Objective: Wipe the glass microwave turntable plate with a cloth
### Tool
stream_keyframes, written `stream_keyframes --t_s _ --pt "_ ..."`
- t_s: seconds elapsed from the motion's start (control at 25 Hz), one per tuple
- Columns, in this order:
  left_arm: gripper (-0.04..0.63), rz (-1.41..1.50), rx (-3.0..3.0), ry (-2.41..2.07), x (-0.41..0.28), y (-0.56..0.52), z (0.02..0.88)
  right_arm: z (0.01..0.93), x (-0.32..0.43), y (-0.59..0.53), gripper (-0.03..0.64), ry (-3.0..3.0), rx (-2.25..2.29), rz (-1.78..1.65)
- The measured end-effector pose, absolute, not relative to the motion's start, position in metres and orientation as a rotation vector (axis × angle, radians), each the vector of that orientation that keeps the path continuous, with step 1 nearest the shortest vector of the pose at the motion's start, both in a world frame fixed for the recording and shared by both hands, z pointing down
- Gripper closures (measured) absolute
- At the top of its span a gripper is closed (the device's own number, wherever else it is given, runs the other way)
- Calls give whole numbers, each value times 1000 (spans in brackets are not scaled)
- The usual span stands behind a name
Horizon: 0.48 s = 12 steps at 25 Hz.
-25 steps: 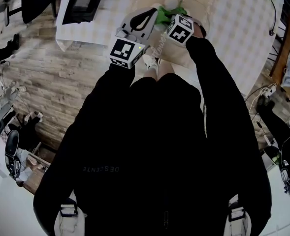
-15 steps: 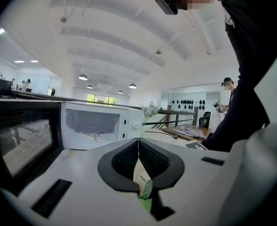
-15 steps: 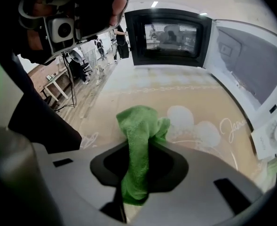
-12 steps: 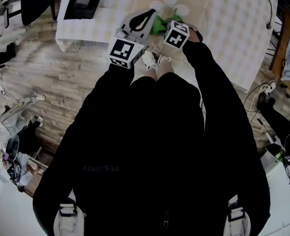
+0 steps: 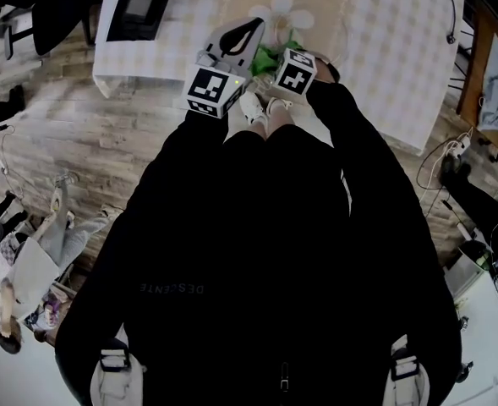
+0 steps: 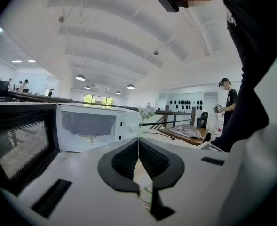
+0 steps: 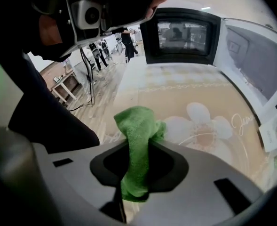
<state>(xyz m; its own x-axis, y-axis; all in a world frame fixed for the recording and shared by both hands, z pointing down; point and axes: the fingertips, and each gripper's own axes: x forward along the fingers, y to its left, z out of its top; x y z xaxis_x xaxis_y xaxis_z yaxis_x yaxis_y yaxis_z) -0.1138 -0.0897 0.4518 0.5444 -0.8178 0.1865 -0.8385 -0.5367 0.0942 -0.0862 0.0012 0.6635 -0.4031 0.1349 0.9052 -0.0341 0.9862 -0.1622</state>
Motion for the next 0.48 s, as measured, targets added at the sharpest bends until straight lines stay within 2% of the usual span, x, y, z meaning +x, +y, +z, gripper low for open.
stream_keyframes --t_s 0.48 --pt "574 164 2610 -1412 -99 -114 448 616 -56 -90 514 -2073 192 148"
